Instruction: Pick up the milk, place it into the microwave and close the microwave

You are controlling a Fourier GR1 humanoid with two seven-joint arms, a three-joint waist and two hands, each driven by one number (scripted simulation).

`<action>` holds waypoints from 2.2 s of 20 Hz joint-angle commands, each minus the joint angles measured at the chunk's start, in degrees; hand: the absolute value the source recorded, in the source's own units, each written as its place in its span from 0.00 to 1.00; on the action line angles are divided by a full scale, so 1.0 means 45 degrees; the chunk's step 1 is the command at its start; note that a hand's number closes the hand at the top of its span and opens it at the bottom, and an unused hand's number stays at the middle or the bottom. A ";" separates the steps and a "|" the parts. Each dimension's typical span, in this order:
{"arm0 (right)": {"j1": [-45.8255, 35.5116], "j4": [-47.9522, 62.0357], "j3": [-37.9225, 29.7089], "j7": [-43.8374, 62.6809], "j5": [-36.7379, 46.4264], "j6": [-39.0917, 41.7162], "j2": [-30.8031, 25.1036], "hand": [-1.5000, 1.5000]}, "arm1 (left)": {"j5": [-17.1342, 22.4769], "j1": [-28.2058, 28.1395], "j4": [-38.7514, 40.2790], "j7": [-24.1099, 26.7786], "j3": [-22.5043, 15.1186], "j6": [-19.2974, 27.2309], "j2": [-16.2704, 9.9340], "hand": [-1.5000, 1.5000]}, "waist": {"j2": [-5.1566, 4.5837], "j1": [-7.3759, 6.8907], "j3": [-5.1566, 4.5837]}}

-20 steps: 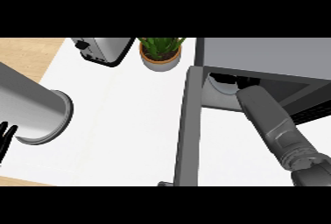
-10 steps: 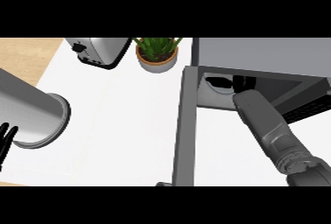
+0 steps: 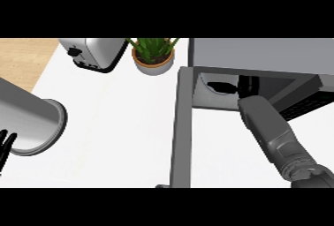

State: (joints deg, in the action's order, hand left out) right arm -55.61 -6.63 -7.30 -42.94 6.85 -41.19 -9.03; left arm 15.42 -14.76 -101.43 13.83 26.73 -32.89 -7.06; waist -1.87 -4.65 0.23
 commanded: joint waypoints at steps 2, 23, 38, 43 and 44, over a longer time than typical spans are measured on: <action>0.0444 -0.0270 -0.0385 -0.0769 -0.0431 0.1741 0.0327 0.00 | -0.0074 -0.1114 -0.0523 0.0426 -0.0101 -0.0446 0.0425 0.00 | 0.0165 0.0200 -0.0014; 0.5260 -0.3333 0.0289 -0.3409 -0.2331 0.7601 0.2002 0.00 | -0.0784 -0.1571 -0.1544 -0.0132 -0.2536 -0.1945 0.1246 0.00 | 0.0561 0.1213 -0.0063; 1.2543 -1.3096 0.2234 -0.0780 -0.3658 0.9455 0.0716 1.00 | -0.3604 0.0043 -0.1778 -0.1067 -0.5379 -0.0896 0.1563 1.00 | 0.0529 0.1477 -0.0081; 1.4489 -1.5619 0.2083 -0.0129 -0.4322 0.9768 0.0268 0.00 | -0.5035 0.1946 0.0030 -0.1045 -0.7065 0.0709 0.1568 1.00 | 0.0444 0.1342 -0.0068; 1.4351 -1.5727 0.1785 -0.0001 -0.4726 0.9780 0.0375 0.00 | -0.5277 0.2404 -0.0328 -0.1517 -0.7533 0.1340 0.1568 1.00 | 0.0440 0.1316 -0.0061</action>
State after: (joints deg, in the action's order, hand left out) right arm 4.71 -69.94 2.05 -45.74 -11.18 1.16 -5.88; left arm -3.89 -9.83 -105.72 8.19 -2.08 -32.52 -0.12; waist 0.26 1.43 -0.07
